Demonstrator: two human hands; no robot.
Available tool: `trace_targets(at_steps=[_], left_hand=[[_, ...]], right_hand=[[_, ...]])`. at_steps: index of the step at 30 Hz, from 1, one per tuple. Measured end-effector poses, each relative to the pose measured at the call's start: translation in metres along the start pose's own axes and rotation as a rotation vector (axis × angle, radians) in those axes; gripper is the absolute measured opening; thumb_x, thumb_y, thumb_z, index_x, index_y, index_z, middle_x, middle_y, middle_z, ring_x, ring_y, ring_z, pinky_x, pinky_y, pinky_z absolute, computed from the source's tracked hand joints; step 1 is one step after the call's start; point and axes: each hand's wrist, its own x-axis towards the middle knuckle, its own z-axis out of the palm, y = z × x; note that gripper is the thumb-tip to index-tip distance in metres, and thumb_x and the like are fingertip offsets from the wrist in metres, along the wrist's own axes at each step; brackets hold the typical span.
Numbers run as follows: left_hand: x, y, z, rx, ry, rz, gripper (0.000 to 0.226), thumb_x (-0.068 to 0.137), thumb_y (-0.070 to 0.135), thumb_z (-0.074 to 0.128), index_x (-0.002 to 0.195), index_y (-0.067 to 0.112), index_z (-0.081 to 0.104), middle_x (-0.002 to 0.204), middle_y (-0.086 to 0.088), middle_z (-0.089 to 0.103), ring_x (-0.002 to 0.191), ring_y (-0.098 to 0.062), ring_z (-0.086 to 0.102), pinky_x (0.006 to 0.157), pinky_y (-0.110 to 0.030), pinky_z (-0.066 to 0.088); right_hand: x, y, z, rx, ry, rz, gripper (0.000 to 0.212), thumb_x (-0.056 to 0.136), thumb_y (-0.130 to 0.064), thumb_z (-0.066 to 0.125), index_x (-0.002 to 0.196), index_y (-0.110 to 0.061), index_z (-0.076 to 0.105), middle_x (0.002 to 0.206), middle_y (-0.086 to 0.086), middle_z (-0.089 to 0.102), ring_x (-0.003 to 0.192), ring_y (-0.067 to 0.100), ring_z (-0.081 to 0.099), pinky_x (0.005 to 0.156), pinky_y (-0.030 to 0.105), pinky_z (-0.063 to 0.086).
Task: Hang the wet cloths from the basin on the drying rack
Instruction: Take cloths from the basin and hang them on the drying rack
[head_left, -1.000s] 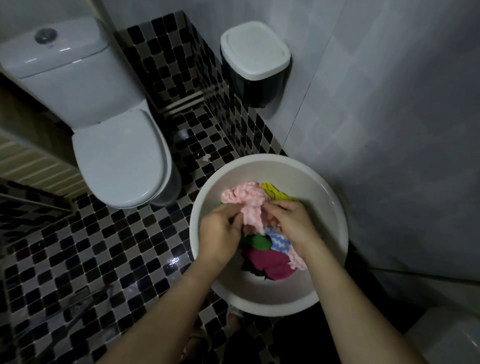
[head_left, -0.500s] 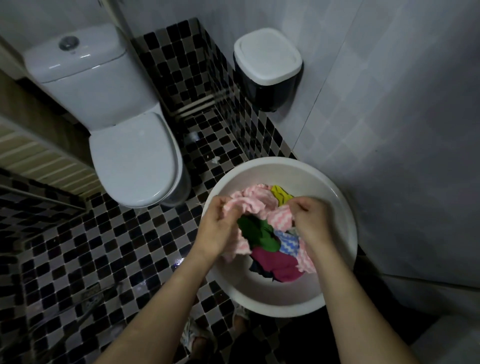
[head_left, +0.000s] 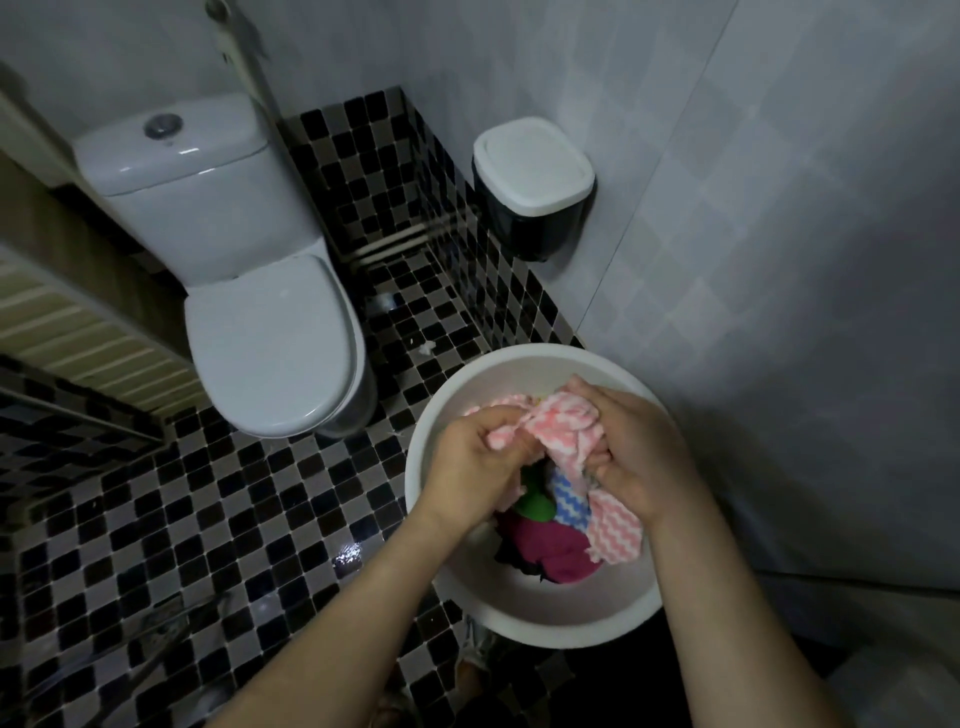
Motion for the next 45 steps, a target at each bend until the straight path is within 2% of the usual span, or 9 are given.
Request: trace_targets(at_steps=[5, 12, 18, 23, 27, 29, 32, 38, 45], left_hand=[[-0.018, 0.021, -0.029, 0.007, 0.086, 0.064, 0.013, 0.079, 0.006, 0.075, 0.072, 0.014, 0.068, 0.065, 0.003, 0.071, 0.056, -0.006, 0.064, 0.053, -0.016, 0.047], [-0.057, 0.051, -0.101, -0.341, 0.085, -0.104, 0.012, 0.078, 0.020, 0.074, 0.072, 0.012, 0.067, 0.071, -0.006, 0.071, 0.066, -0.021, 0.067, 0.069, -0.035, 0.057], [-0.102, 0.062, -0.182, -0.641, 0.436, -0.136, 0.020, 0.089, 0.027, 0.064, 0.087, 0.007, 0.063, 0.083, -0.019, 0.065, 0.082, -0.031, 0.064, 0.088, -0.052, 0.052], [-0.147, 0.076, -0.246, -0.629, 0.497, -0.100, 0.027, 0.091, 0.029, 0.062, 0.088, 0.003, 0.067, 0.083, -0.015, 0.073, 0.073, -0.026, 0.072, 0.069, -0.041, 0.060], [-0.173, 0.078, -0.287, -0.559, 0.496, -0.003, 0.030, 0.091, 0.031, 0.063, 0.088, 0.001, 0.065, 0.078, -0.018, 0.064, 0.064, -0.026, 0.063, 0.059, -0.028, 0.052], [-0.188, 0.077, -0.308, -0.590, 0.510, 0.053, 0.036, 0.092, 0.032, 0.061, 0.095, -0.003, 0.067, 0.089, -0.022, 0.067, 0.079, -0.031, 0.065, 0.072, -0.035, 0.054], [-0.215, 0.078, -0.332, -0.642, 0.490, 0.123, 0.040, 0.094, 0.031, 0.057, 0.109, -0.005, 0.068, 0.107, -0.025, 0.069, 0.102, -0.033, 0.067, 0.094, -0.041, 0.052], [-0.269, 0.067, -0.385, -0.628, 0.612, 0.330, 0.038, 0.084, 0.016, 0.065, 0.106, -0.015, 0.060, 0.090, -0.020, 0.070, 0.076, -0.023, 0.068, 0.071, -0.031, 0.057], [-0.322, 0.054, -0.442, -0.619, 0.893, 0.393, 0.022, 0.089, 0.000, 0.060, 0.108, 0.006, 0.069, 0.098, -0.017, 0.072, 0.085, -0.022, 0.067, 0.083, -0.036, 0.055]], right_hand=[[-0.015, -0.014, 0.041, -0.196, -0.329, -0.077, 0.071, 0.079, -0.074, 0.053, 0.115, -0.014, 0.065, 0.104, 0.015, 0.073, 0.100, 0.030, 0.070, 0.088, 0.044, 0.055], [-0.043, -0.034, 0.120, -0.311, -0.474, -0.212, 0.030, 0.098, -0.032, 0.052, 0.110, -0.011, 0.070, 0.100, 0.013, 0.075, 0.097, 0.027, 0.071, 0.091, 0.043, 0.054], [-0.059, -0.055, 0.181, -0.662, -0.630, -0.270, 0.022, 0.091, -0.030, 0.065, 0.108, -0.019, 0.073, 0.101, 0.002, 0.076, 0.097, 0.019, 0.071, 0.091, 0.037, 0.054], [-0.086, -0.071, 0.247, -1.216, -0.556, -0.475, 0.028, 0.089, -0.040, 0.064, 0.113, -0.026, 0.069, 0.113, -0.013, 0.063, 0.108, 0.008, 0.057, 0.094, 0.029, 0.045], [-0.128, -0.067, 0.317, -1.008, -0.867, -0.589, 0.052, 0.087, -0.023, 0.071, 0.135, -0.032, 0.055, 0.136, -0.019, 0.053, 0.128, -0.003, 0.045, 0.107, 0.020, 0.036], [-0.144, -0.055, 0.352, -0.876, -1.009, -0.576, 0.050, 0.086, -0.011, 0.072, 0.132, -0.020, 0.058, 0.129, -0.011, 0.062, 0.122, 0.000, 0.054, 0.104, 0.019, 0.041], [-0.161, -0.045, 0.397, -0.773, -1.023, -0.550, 0.035, 0.084, -0.005, 0.072, 0.118, -0.009, 0.066, 0.099, 0.007, 0.066, 0.094, 0.014, 0.062, 0.087, 0.030, 0.053], [-0.191, -0.038, 0.469, -0.837, -1.067, -0.646, 0.011, 0.084, -0.016, 0.073, 0.093, -0.010, 0.074, 0.074, 0.010, 0.061, 0.067, 0.024, 0.054, 0.064, 0.039, 0.044], [-0.215, -0.033, 0.526, -0.459, -1.042, -0.435, 0.025, 0.092, 0.002, 0.048, 0.077, -0.015, 0.059, 0.053, -0.005, 0.048, 0.043, 0.006, 0.042, 0.040, 0.020, 0.042]])
